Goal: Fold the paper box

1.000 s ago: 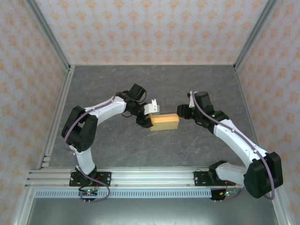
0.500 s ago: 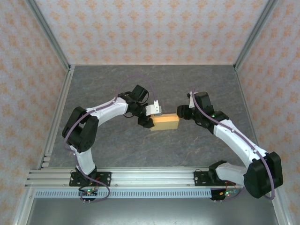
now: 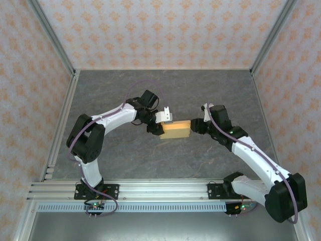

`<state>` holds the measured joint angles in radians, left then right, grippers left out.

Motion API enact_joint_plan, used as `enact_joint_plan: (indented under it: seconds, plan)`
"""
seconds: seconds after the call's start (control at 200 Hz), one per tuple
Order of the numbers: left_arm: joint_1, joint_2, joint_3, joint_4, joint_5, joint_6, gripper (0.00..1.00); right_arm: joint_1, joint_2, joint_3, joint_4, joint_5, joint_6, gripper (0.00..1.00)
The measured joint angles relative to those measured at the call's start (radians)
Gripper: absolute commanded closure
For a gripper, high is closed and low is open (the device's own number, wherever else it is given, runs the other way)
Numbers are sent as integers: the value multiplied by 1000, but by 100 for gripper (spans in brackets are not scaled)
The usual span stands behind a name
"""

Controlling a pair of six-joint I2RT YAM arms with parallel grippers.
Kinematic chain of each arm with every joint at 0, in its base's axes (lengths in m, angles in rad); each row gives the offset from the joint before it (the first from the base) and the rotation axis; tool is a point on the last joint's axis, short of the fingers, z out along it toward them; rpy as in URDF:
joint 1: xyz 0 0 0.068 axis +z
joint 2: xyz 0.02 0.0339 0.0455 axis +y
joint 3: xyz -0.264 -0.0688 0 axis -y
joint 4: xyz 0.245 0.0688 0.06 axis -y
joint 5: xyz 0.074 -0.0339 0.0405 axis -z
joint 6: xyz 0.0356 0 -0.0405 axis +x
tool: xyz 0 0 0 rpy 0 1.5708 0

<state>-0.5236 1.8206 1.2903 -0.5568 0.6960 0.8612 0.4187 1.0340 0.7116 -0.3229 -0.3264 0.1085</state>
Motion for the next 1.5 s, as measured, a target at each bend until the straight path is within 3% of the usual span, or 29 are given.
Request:
enact_joint_plan:
  seconds: [0.33, 0.691, 1.296, 1.501]
  plan:
    - [61, -17, -6, -30, -5, 39, 63, 129, -77, -135, 206, -4, -146, 53]
    - [88, -40, -23, -41, -18, 55, 63, 148, -37, -170, 367, 5, -253, 53]
    - [88, -41, -23, -42, -17, 56, 63, 166, 26, -193, 391, 130, -381, 54]
    - [87, -41, -23, -42, -16, 56, 63, 130, 81, -113, 349, 160, -401, 57]
